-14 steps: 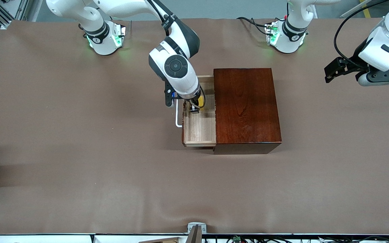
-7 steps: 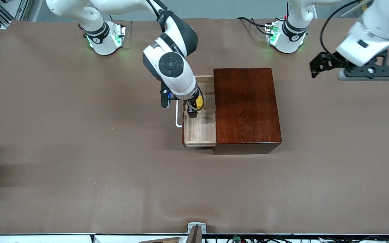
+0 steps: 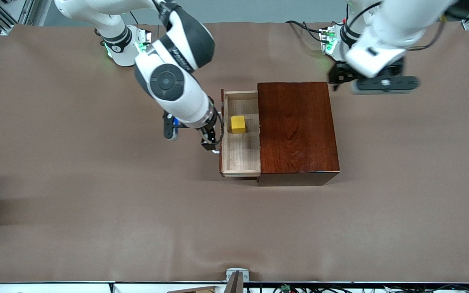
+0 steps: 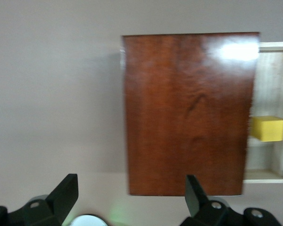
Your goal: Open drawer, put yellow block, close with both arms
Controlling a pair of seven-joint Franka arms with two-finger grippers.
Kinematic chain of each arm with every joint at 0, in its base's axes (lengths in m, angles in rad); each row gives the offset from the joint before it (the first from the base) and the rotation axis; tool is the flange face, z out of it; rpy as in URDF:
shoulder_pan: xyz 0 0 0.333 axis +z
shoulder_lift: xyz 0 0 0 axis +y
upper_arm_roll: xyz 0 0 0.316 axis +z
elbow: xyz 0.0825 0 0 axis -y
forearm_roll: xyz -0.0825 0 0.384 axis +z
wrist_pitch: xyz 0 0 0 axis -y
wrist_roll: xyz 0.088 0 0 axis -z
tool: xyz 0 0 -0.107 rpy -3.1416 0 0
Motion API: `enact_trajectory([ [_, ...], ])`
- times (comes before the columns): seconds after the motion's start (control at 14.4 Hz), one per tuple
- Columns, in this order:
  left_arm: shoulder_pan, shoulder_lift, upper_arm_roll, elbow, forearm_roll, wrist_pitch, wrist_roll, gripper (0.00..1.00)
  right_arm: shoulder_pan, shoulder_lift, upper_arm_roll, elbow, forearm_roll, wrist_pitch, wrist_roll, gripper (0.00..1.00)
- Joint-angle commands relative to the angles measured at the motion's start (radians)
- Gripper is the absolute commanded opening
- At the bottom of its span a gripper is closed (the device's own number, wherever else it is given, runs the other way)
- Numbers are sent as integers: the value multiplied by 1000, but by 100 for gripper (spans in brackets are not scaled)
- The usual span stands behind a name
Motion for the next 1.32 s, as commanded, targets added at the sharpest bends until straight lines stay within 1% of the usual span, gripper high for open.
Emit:
enact_trajectory([
  [0.0,-39,108,-63,85,13,68,-148,100,-63,-44,10,10,2,-22,-52,100],
  [0.07,-73,137,-64,94,11,100,-217,100,-83,-50,10,18,4,-23,-80,100],
  [0.21,-177,220,-61,148,17,157,-376,100,-115,-77,10,19,4,-23,-123,100],
  [0.42,-303,364,-57,252,78,254,-631,100,-149,-92,10,30,4,-51,-187,100],
  [0.56,-395,457,-35,309,131,359,-819,100,-173,-93,10,51,2,-83,-259,100],
  [0.62,-450,502,-9,326,164,441,-920,100,-187,-93,11,68,4,-100,-294,100],
  [0.69,-512,540,41,343,196,517,-1000,100,-198,-93,11,79,4,-114,-321,100],
  [0.76,-589,577,111,360,200,573,-1059,100,-213,-93,11,91,5,-126,-341,100],
  [0.9,-750,648,269,413,197,642,-1169,100,-247,-93,13,111,7,-154,-397,100],
  [0.97,-813,691,335,433,197,698,-1255,100,-259,-97,14,117,5,-170,-439,100],
  [1.04,-862,728,386,435,198,758,-1330,100,-268,-106,13,119,5,-180,-489,100],
  [1.11,-895,755,420,436,197,801,-1387,100,-278,-110,11,119,5,-186,-549,100],
  [1.25,-921,795,448,441,197,819,-1469,100,-307,-118,13,119,5,-210,-633,100],
])
